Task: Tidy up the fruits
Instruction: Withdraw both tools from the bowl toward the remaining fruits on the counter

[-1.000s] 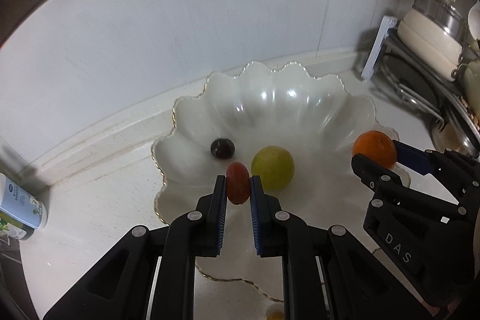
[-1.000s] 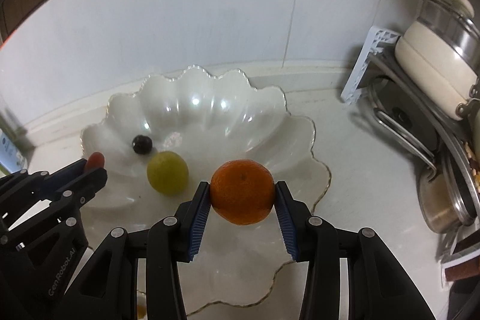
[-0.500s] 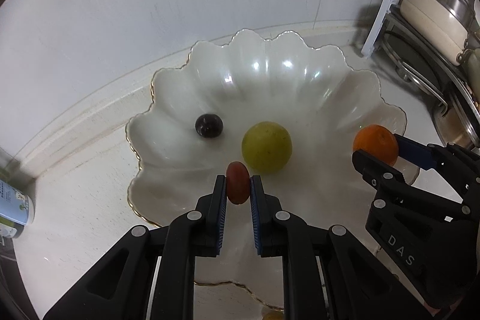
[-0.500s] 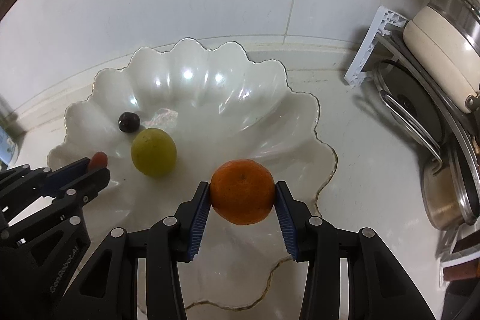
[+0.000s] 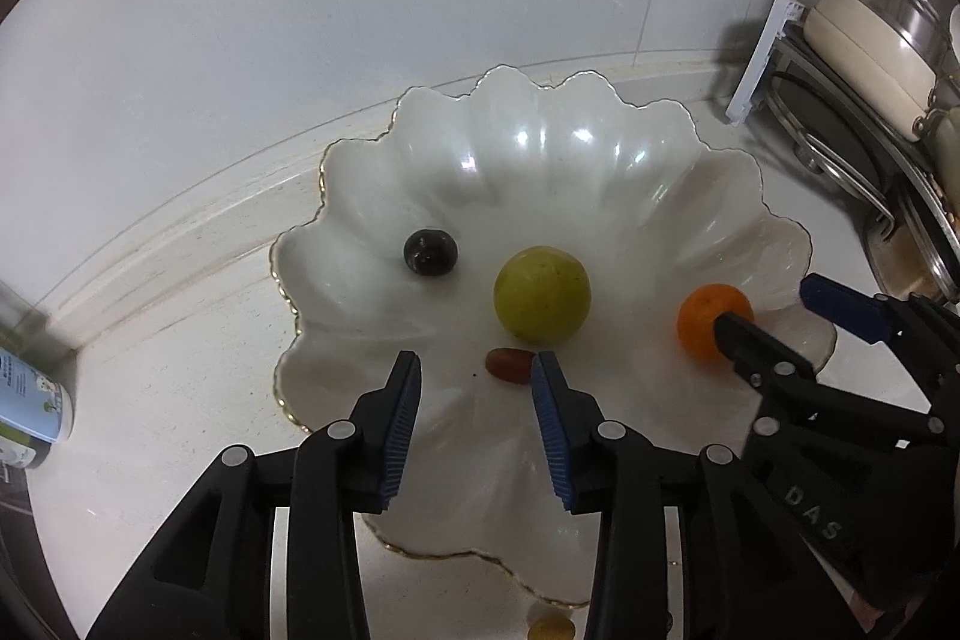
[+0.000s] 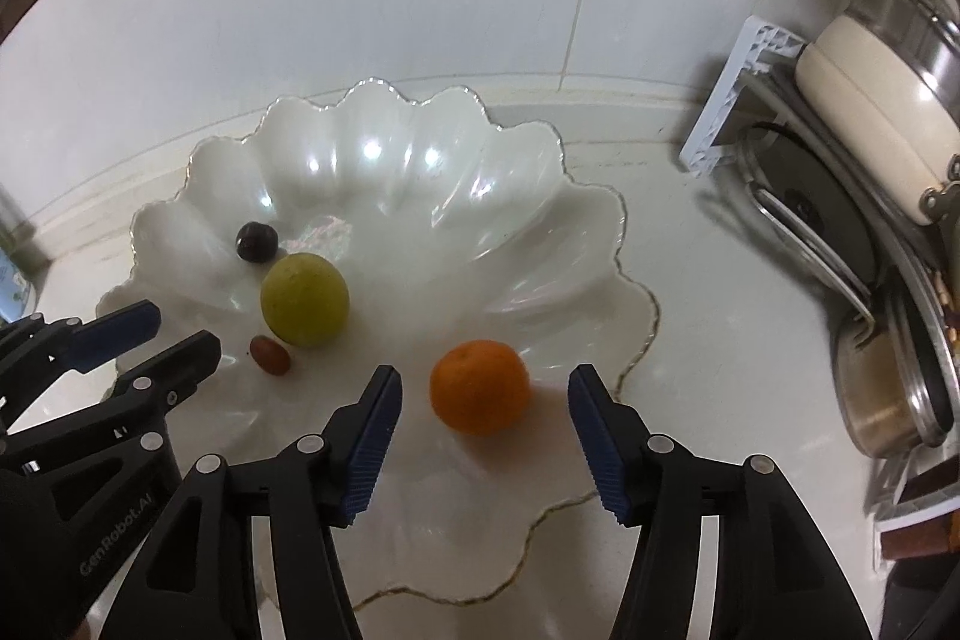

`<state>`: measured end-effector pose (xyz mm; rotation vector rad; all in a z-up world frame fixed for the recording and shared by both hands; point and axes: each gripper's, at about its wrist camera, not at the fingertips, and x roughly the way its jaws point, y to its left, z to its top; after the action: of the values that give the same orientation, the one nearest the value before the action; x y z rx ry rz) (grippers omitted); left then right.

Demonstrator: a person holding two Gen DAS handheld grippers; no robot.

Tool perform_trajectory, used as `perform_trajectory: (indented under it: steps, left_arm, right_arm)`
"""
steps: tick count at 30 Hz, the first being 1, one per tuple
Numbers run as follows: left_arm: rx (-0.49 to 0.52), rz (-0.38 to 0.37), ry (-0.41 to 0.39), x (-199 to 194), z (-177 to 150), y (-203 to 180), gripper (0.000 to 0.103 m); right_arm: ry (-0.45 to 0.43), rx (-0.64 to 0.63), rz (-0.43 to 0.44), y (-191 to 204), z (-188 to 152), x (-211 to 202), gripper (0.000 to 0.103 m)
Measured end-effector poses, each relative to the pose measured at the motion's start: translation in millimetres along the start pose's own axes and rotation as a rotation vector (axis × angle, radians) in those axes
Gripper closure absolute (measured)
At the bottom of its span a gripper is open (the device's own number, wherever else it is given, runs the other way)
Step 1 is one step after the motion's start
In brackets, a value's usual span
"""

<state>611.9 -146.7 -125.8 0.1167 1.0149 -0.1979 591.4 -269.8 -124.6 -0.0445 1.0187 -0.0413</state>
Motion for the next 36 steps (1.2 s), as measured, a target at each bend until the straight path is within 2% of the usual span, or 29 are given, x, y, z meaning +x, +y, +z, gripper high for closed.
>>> perform_trajectory:
  steps: [5,10,27,36]
  left_arm:
    - [-0.001,0.004,-0.026,-11,-3,0,0.064]
    - [0.012,0.009,-0.072,-29,-7,-3,0.06]
    - [0.028,0.037,-0.213,-98,-29,-8,0.06]
    - [0.02,0.019,-0.267,-132,-46,-5,0.06]
  right_arm:
    - [-0.035,0.021,-0.019,-8,-3,-16,0.044]
    - [-0.06,0.043,0.008,-15,-8,-33,0.044]
    - [-0.194,0.077,0.014,-21,-29,-102,0.044]
    - [-0.262,0.089,0.013,-20,-47,-139,0.044]
